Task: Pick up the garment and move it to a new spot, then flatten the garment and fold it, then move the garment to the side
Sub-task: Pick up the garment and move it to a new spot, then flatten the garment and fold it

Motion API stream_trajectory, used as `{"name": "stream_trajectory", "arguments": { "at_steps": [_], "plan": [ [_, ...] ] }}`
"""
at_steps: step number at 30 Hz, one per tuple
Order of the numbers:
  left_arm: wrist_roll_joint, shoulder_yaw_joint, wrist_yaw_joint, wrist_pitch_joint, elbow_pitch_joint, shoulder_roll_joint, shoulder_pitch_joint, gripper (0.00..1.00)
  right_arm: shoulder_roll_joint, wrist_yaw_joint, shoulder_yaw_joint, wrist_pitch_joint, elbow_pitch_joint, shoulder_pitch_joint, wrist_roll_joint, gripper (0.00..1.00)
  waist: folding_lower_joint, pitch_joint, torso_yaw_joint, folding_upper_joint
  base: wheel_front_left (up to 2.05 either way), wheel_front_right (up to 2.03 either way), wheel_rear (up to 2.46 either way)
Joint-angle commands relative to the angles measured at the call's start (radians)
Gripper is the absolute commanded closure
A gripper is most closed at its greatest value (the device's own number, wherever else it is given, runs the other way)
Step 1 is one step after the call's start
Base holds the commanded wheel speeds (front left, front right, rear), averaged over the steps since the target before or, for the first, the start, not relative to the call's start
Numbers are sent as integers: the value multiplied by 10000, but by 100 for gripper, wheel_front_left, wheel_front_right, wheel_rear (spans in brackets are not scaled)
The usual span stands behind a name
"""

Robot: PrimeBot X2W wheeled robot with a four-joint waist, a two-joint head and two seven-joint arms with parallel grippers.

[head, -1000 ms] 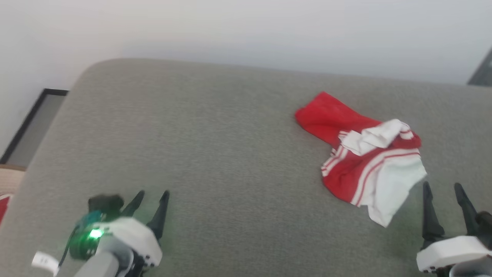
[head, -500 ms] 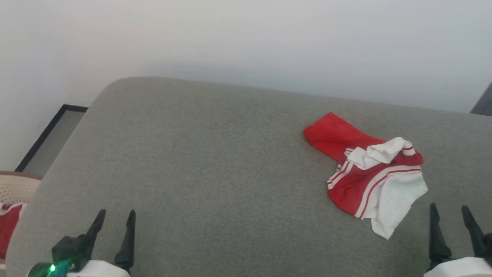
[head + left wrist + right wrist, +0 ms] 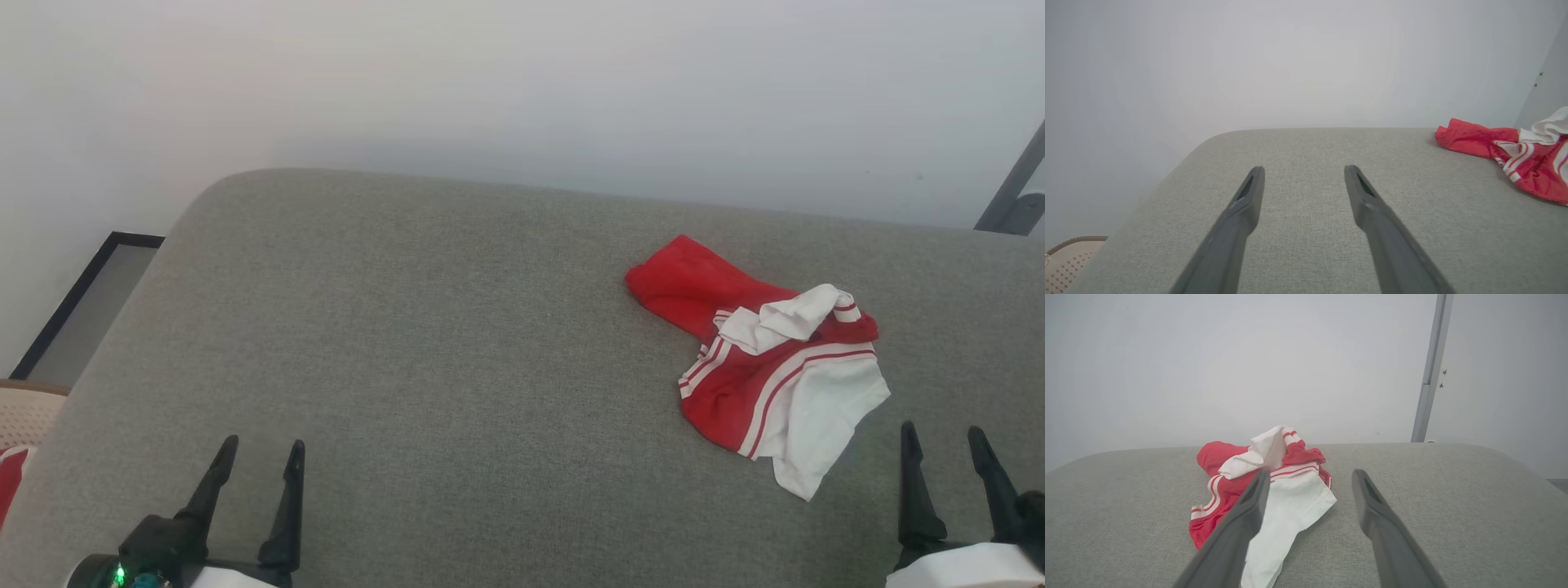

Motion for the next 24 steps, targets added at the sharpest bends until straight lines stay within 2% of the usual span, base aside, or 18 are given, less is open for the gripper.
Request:
{"name": "stream_trajectory", "arguments": {
  "at_steps": [1, 12, 16, 20, 24],
  "plan": [
    [50, 41, -19, -41, 6, -57, 97, 0, 16, -14, 42, -33, 46, 73, -69, 0, 0, -5, -15, -1, 0, 0, 0],
    [-55, -111, -29, -41, 6, -49, 118, 0, 61, -14, 90, -33, 39, 31, -101, 0, 0, -29, 12, -1, 0, 0, 0],
    [-79, -9, -30, -41, -98, -200, 130, 0, -122, -14, 281, -33, 78, -10, -146, 0, 0, 9, 14, -1, 0, 0, 0],
    [-58, 187, -24, -41, -71, -489, 258, 0, -650, -14, 967, 18, 631, -139, 40, 0, 0, 105, -56, -1, 0, 0, 0],
    [-11, 170, -25, -41, -35, -698, 220, 0, -1693, -14, 2103, 1259, 1238, -565, 508, 0, 0, 337, -74, -1, 0, 0, 0]
  ]
}}
